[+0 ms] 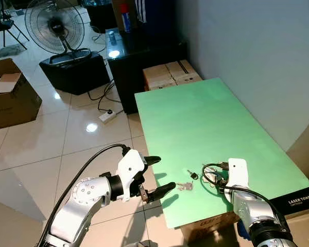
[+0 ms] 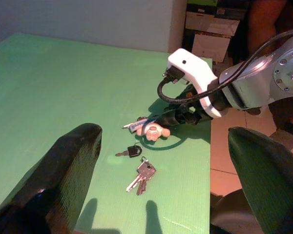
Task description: Hang keys on a hook
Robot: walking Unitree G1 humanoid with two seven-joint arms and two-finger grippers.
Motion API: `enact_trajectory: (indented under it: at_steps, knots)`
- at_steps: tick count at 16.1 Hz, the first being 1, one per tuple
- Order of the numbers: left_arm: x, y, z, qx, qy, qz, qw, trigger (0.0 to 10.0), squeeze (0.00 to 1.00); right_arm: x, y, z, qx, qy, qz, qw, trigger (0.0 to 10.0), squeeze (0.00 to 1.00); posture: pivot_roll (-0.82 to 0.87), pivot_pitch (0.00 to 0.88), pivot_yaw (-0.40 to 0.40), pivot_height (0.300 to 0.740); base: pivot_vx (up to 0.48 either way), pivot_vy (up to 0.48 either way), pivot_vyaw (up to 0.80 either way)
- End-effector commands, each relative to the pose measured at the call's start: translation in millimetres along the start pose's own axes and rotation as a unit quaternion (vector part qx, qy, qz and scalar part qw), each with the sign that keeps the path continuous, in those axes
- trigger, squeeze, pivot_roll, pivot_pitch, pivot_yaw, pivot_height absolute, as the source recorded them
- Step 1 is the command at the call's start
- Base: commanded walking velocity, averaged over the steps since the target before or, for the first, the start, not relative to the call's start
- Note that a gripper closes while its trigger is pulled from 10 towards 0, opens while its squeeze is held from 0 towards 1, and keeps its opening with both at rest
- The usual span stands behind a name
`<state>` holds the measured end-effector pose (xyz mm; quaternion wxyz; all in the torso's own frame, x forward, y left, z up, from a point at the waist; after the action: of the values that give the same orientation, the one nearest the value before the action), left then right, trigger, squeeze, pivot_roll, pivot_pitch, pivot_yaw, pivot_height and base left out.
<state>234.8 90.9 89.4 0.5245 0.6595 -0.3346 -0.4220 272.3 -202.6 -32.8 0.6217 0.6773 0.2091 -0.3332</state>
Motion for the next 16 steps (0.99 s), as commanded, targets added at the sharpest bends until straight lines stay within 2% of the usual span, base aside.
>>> enact_trajectory:
  at_steps: [1, 3, 4, 5, 6, 7, 16]
  knots:
    - [-0.8, 0.5, 0.0, 0.007, -0.004, -0.002, 1.000, 10.0, 0.00, 0.9, -5.9, -2.5, 0.024, 0.005, -0.016, 1.000, 10.0, 0.00, -0.03, 0.000, 0.134, 0.740, 0.000, 0.000, 0.00]
    - [-0.3, 1.7, -2.2, 0.011, 0.001, -0.002, 1.000, 10.0, 0.00, 2.7, -13.4, -7.9, 0.062, 0.029, -0.040, 0.997, 10.0, 0.00, -0.02, 0.000, 0.129, 0.740, 0.000, 0.000, 0.00]
    - [-0.2, 1.9, -2.4, 0.011, 0.001, -0.002, 1.000, 10.0, 0.00, 2.9, -14.8, -10.2, 0.064, 0.038, -0.047, 0.996, 10.0, 0.00, -0.02, 0.002, 0.128, 0.740, 0.000, 0.000, 0.00]
    - [-0.5, 1.6, -2.2, 0.011, 0.001, -0.002, 1.000, 10.0, 0.00, 2.9, -14.8, -11.0, 0.065, 0.040, -0.049, 0.996, 6.9, 0.00, -0.02, 0.003, 0.128, 0.740, 0.000, 0.000, 0.00]
    - [-1.1, 1.5, -2.0, 0.011, 0.002, -0.003, 1.000, 10.0, 0.00, 3.0, -14.2, -11.7, 0.068, 0.043, -0.049, 0.996, 3.0, 0.00, -0.01, 0.006, 0.126, 0.740, 0.000, 0.000, 0.00]
    - [-1.4, 1.6, -1.9, 0.010, 0.002, -0.002, 1.000, 10.0, 0.00, 3.4, -13.2, -11.6, 0.070, 0.044, -0.050, 0.995, 0.0, 0.00, -0.01, 0.006, 0.126, 0.740, 0.000, 0.000, 0.00]
    - [-3.0, 1.2, -2.0, 0.010, 0.004, -0.003, 1.000, 10.0, 0.00, 4.6, -13.4, -8.2, 0.075, 0.041, -0.047, 0.995, 0.0, 0.00, -0.01, 0.006, 0.129, 0.740, 0.000, 0.000, 0.00]
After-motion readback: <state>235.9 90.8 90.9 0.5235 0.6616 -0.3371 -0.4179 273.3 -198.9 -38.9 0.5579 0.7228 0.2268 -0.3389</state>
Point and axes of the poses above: a point about 5 cm out from each wrist's last joint towards the gripper, its own x axis pointing out of the wrist towards the gripper, its own y axis along the axis of the wrist's last joint, z = x × y, the point moved 2 cm from there along x, pointing out of the wrist towards the gripper, and after that the axes turned 6 degrees about x, right-handed, at the moved point
